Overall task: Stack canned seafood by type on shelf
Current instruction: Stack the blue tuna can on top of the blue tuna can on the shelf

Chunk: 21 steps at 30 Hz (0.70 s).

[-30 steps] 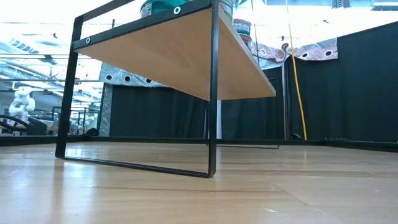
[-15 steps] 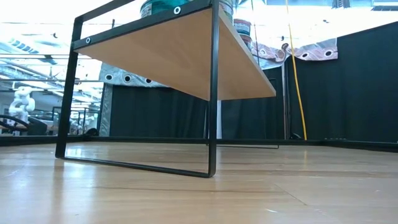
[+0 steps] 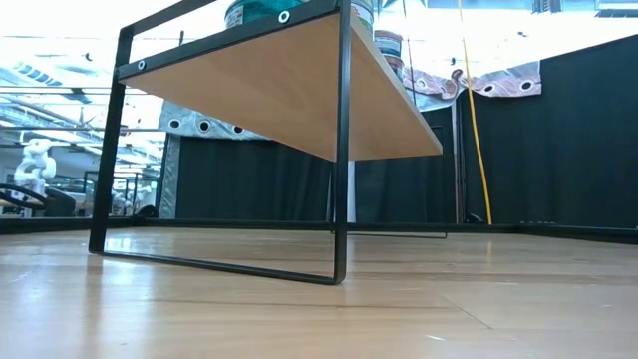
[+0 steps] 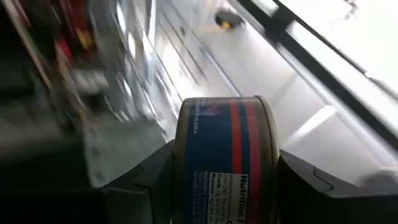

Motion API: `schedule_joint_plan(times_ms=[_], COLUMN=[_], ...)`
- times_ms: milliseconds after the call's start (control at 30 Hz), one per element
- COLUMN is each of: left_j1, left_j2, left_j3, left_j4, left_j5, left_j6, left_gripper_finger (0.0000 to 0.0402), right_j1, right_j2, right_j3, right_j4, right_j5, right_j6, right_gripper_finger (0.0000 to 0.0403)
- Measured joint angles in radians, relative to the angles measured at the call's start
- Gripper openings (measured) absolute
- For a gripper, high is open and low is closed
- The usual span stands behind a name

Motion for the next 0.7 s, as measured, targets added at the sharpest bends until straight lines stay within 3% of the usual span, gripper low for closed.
schedule_joint_plan(times_ms=[133, 233, 500, 700], left_j1=[0.0, 0.001, 0.001, 0.001], left_j2=[0.0, 0.0, -0.001, -0.016], left_j3=[-0.099, -0.153, -0.204, -0.205], left_j4=[-0.003, -0.006, -0.048, -0.05], left_j5=[-0.078, -0.083, -0.082, -0.082], left_j6=[-0.082, -0.135, -0.235, -0.244], left_gripper_finger=[0.0291, 0.0285, 0.0283, 0.0283], right_j1=[-0.123, -0.193, -0.287, -0.292], right_j2=[-0.126, -0.164, -0.174, -0.149], right_j3=[0.0, -0.001, -0.002, -0.003], right_j4=[-0.439, -0.642, -1.149, -1.388], right_j5=[-0.237, -0.331, -0.102, 0.03], right_j6=[0.489, 0.663, 0.742, 0.867], right_gripper_finger=[0.0194, 0.0194, 0.0194, 0.0194])
